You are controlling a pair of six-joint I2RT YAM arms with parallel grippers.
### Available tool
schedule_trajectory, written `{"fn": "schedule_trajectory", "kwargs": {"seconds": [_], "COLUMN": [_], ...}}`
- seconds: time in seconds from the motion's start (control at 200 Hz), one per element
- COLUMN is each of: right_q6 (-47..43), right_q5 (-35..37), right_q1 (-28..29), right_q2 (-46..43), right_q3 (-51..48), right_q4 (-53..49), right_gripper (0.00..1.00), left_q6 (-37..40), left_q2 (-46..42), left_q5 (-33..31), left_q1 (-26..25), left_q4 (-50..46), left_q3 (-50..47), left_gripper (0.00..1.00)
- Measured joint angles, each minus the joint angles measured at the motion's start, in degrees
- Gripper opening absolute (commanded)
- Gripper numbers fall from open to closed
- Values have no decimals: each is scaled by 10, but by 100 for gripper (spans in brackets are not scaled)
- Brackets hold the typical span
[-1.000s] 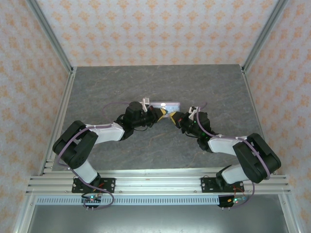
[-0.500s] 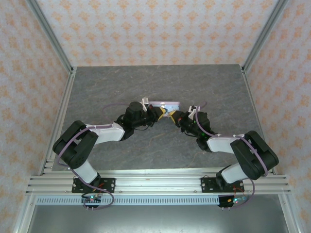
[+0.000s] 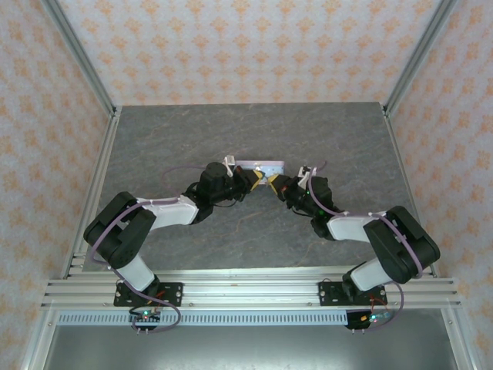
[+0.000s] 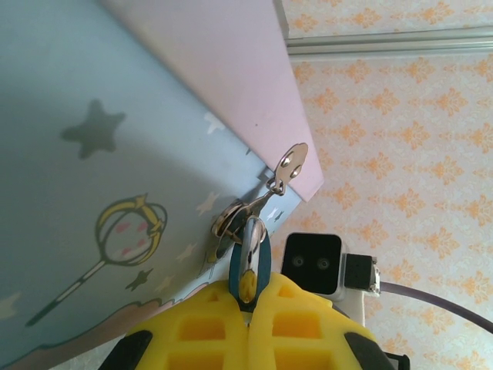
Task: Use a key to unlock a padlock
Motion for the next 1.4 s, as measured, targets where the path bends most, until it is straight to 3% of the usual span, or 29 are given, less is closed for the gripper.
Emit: {"fn": "schedule_trajectory", "kwargs": {"seconds": [0.2, 0.576, 1.041, 1.396], "right_q6": [-46, -95, -25, -30], "right_q5": [-11, -38, -41, -56], "right_q1": [-7, -18, -18, -17], "right_q2": [-21, -17, -3, -8], "right_q3": [19, 34, 13, 5], "right_q4": [-64, -89, -38, -34], "right_gripper": [0, 0, 0, 0], "left_q6": [0, 0, -5, -6], "left_q2": [0, 0, -3, -16], "left_q5": [-1, -3, -10, -10], "left_q1": [0, 0, -4, -8], "left_q4": [0, 0, 5, -8], "left_q3": [0, 0, -9, -15], "left_gripper": [0, 0, 0, 0]}}
